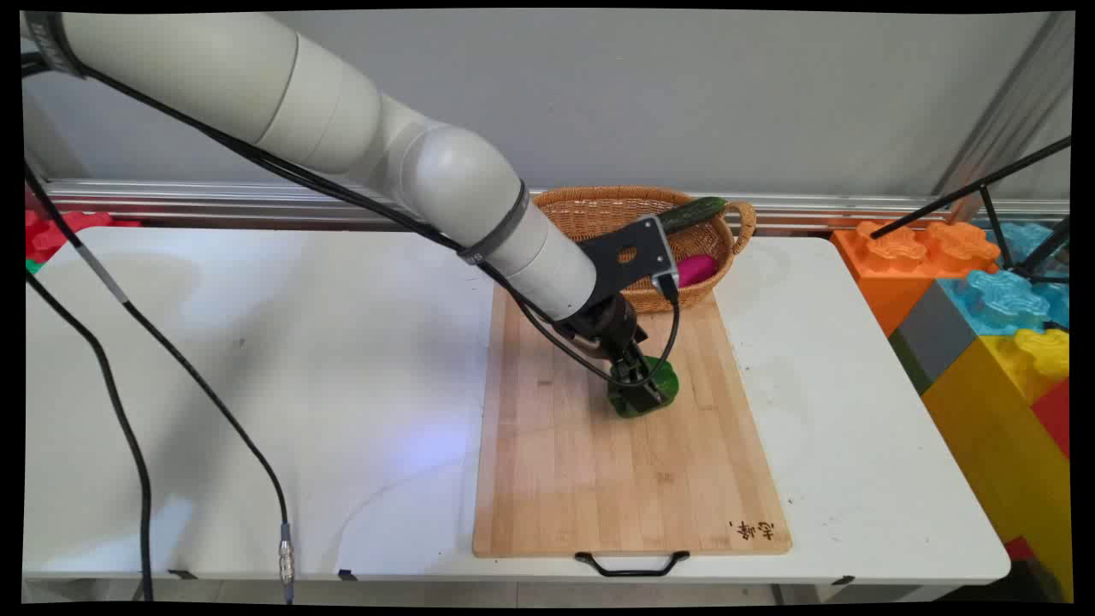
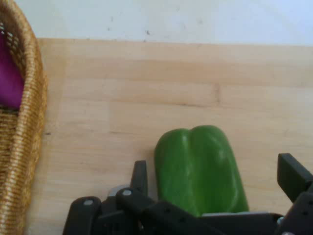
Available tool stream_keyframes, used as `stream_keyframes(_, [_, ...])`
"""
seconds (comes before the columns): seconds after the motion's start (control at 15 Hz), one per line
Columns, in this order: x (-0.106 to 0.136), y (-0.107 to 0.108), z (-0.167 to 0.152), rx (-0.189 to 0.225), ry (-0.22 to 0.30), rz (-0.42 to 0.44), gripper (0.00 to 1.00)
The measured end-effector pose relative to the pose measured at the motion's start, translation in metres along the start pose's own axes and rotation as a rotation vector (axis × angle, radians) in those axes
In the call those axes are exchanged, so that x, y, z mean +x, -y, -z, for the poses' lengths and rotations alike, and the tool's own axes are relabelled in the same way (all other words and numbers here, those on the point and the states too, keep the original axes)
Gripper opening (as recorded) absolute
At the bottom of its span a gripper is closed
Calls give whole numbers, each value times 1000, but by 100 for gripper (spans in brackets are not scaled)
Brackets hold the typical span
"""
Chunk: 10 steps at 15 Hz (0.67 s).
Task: Pick up the potato from the vegetable basket
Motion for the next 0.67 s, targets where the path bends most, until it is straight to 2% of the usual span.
stream_keyframes(0.4, [10, 1, 36, -27, -12, 21, 100])
stream_keyframes(0.67, [11, 10, 57, -17, -25, 28, 100])
